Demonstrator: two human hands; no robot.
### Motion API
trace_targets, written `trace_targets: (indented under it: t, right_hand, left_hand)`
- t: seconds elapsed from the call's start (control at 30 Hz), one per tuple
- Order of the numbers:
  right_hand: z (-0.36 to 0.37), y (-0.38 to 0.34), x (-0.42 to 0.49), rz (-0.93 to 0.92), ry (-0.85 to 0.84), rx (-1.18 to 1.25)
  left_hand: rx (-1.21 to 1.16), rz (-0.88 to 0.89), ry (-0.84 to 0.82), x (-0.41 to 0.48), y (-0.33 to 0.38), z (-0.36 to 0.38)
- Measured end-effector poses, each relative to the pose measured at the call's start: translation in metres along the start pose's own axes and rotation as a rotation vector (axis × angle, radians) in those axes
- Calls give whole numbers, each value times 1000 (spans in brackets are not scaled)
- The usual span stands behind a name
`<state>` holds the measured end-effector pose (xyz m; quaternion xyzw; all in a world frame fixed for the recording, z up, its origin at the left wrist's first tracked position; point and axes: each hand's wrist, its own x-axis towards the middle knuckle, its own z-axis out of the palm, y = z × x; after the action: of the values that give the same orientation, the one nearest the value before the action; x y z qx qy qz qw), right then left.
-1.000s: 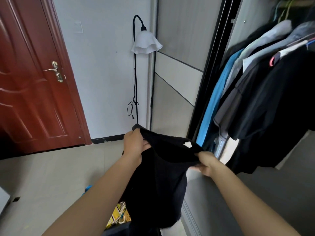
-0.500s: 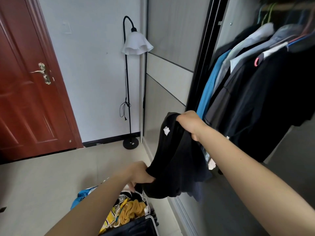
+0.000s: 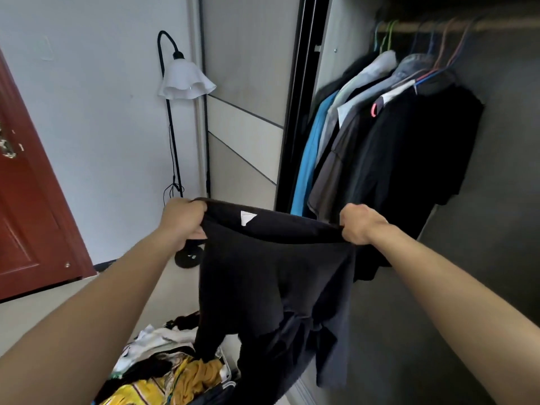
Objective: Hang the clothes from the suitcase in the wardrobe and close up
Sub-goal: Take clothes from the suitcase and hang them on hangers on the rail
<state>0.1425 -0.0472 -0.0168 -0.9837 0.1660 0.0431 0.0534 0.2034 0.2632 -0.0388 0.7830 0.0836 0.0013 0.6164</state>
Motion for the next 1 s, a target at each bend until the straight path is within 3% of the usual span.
trace_targets:
  t: [0.17,0.37,0.53,0.67,0.8,0.87,0.93,1.0]
  right_hand:
    - [-7,16,-5,121,-130,181]
    - [-10,13,-4,152,-73,852]
    - [-11,13,-6,162,2,1054]
    - [-20,18,-5,144,109,987]
    - [-36,30,-7,-14,161,423]
    - [-41,32,-9,-88,147,270]
    - [-43,33,-12,-116,52,434]
    - [-42,34,-19,-121,-201,687]
  left_hand:
    - [-22,-30,-56,-16,23,6]
    - [-272,-161,-120,-16,30,13]
    - [-260,-152,-158,-23,38,17]
    - [-243,-151,-159,-25,44,21]
    - [-254,-126,-146,-19,58,19]
    - [-219,-91,-138,-14,69,20]
    - [-159,-34,-157,-14,82,23]
    - [-115,29,-198,-17,96,28]
